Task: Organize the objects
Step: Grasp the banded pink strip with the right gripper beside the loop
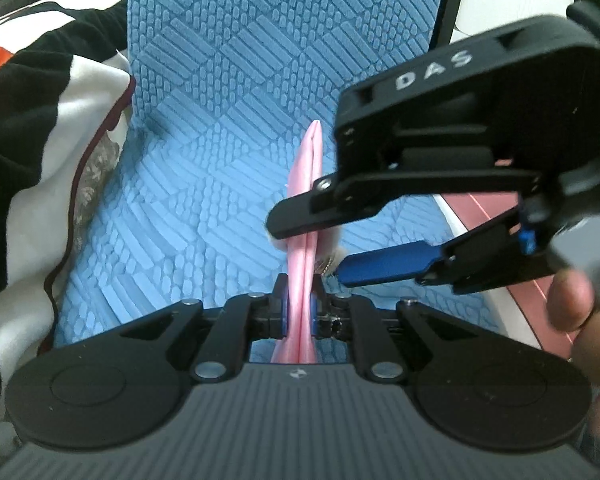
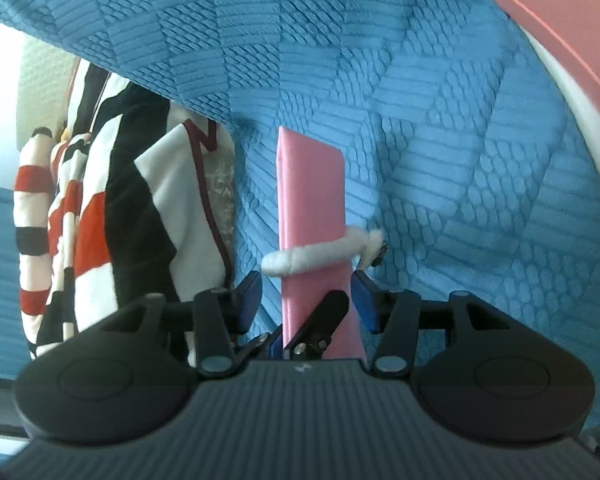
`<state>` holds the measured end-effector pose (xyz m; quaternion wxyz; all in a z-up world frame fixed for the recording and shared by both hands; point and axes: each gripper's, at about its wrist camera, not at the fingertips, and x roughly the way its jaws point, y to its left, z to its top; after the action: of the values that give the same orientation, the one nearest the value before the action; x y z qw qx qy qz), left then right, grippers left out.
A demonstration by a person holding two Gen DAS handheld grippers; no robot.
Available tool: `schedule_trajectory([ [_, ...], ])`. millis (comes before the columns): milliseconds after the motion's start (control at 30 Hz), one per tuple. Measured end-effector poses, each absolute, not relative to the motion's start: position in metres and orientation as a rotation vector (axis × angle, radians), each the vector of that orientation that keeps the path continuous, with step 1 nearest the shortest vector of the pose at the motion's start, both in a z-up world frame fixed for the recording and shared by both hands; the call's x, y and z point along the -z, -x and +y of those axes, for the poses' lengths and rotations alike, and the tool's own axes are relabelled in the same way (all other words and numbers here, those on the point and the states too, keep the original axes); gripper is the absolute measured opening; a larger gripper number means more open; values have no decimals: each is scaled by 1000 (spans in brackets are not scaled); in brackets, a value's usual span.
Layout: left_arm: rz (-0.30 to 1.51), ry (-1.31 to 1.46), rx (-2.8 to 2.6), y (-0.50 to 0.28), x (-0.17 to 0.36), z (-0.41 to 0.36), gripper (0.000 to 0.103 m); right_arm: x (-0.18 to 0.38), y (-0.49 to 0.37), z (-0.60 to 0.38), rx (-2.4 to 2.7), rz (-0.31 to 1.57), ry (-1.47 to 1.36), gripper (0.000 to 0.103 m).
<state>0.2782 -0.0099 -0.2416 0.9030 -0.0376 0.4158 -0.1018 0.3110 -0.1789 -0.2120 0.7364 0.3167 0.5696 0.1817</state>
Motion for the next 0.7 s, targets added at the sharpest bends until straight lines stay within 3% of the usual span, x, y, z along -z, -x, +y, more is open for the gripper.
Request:
schedule_trajectory([
  [467, 915, 70, 244, -278, 250, -17, 13, 247, -315, -183, -319, 1270, -744, 34],
  [700, 904, 145, 271, -276, 247, -15, 26, 242, -323, -184, -302, 1250, -661, 17],
])
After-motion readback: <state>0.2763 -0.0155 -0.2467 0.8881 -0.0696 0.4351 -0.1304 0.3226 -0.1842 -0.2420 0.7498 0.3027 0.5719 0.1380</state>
